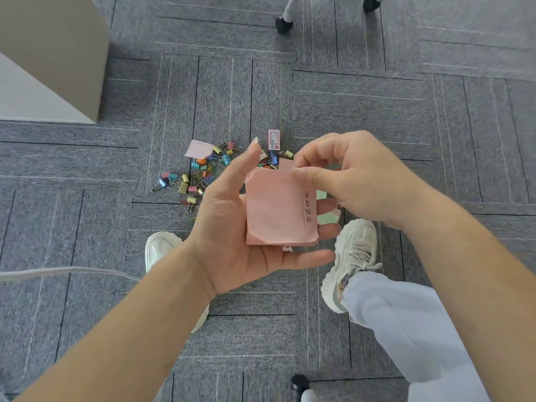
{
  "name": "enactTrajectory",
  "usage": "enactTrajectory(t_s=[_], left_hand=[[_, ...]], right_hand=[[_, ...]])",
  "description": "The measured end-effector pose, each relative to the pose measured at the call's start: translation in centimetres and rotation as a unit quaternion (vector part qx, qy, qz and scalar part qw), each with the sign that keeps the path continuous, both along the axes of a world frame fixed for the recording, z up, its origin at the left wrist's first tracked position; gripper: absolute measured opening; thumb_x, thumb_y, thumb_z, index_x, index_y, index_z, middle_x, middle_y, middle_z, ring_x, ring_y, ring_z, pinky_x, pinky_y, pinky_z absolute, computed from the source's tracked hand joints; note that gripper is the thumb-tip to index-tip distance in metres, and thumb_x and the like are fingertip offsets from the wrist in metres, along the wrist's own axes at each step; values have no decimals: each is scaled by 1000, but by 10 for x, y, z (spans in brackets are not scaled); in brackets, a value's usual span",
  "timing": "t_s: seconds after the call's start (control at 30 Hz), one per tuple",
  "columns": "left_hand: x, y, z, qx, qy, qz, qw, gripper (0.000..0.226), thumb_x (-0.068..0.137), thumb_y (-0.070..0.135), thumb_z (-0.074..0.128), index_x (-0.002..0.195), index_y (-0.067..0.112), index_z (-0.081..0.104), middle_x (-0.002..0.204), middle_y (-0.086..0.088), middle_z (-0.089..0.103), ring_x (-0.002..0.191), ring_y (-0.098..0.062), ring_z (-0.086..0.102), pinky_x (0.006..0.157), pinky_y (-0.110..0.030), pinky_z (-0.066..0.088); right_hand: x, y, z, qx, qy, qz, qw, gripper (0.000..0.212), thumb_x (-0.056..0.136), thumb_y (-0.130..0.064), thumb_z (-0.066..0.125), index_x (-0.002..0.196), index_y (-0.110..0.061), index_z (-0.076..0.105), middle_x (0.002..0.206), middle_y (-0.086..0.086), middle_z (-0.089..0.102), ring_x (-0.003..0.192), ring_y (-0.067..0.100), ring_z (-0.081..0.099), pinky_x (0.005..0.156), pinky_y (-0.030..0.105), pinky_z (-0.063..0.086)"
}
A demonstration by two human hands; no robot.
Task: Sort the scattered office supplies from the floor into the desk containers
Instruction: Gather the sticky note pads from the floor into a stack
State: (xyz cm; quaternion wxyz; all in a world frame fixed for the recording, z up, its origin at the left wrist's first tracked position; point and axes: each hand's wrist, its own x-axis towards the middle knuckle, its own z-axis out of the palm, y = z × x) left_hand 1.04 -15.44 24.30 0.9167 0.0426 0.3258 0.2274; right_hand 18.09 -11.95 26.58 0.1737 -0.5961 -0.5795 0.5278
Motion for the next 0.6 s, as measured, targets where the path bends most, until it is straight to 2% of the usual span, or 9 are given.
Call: enactTrajectory(t_s=[0.1,0.17,0.23,0.3,0.43,0.5,0.6], left_hand=[[1,0,-3,0,15,8,1000,78,71,68,55,122,10,68,119,-22,66,105,-45,63,84,-62,53],[2,0,-6,-1,36,16,999,76,73,65,56,125,11,66,118,-23,67,103,-44,64,84,-62,53],[3,1,-8,3,67,31,997,71,75,61,59,127,13,64,117,-22,67,99,-43,65,82,-60,55],[3,2,-8,8,113,55,992,62,76,52,63,126,15,63,115,-19,69,94,-40,68,79,-59,56],[5,2,-12,26,201,111,973,45,79,18,68,122,10,60,105,-15,73,88,-31,72,68,-48,61],[7,1,-15,28,219,148,964,35,85,7,64,121,9,60,102,-15,74,85,-28,73,68,-46,61],[9,4,-16,34,234,223,946,33,91,4,61,123,12,59,108,-15,73,84,-26,72,69,-44,61]], right_hand=[[7,4,-3,34,-14,-12,999,12,93,-11,66,82,-14,68,75,8,69,58,6,57,49,13,43],[12,6,-6,75,-32,-29,996,12,93,-12,65,82,-16,67,71,-5,66,56,0,52,54,12,41],[17,7,-6,88,-33,-31,995,12,93,-11,65,83,-17,67,71,-7,64,57,-1,50,57,12,41],[19,6,-5,86,-38,-6,996,13,93,-10,66,83,-19,67,74,-1,66,60,2,51,59,16,43],[17,3,-9,69,-37,-7,997,13,92,-10,67,85,-21,67,82,10,70,60,6,54,56,22,47],[15,2,-12,54,-25,-39,997,6,91,-13,69,89,-19,66,83,9,71,65,13,58,62,29,49],[9,-4,-16,-6,-19,-72,997,13,85,-22,76,87,-17,64,79,3,72,63,11,62,57,25,49]])
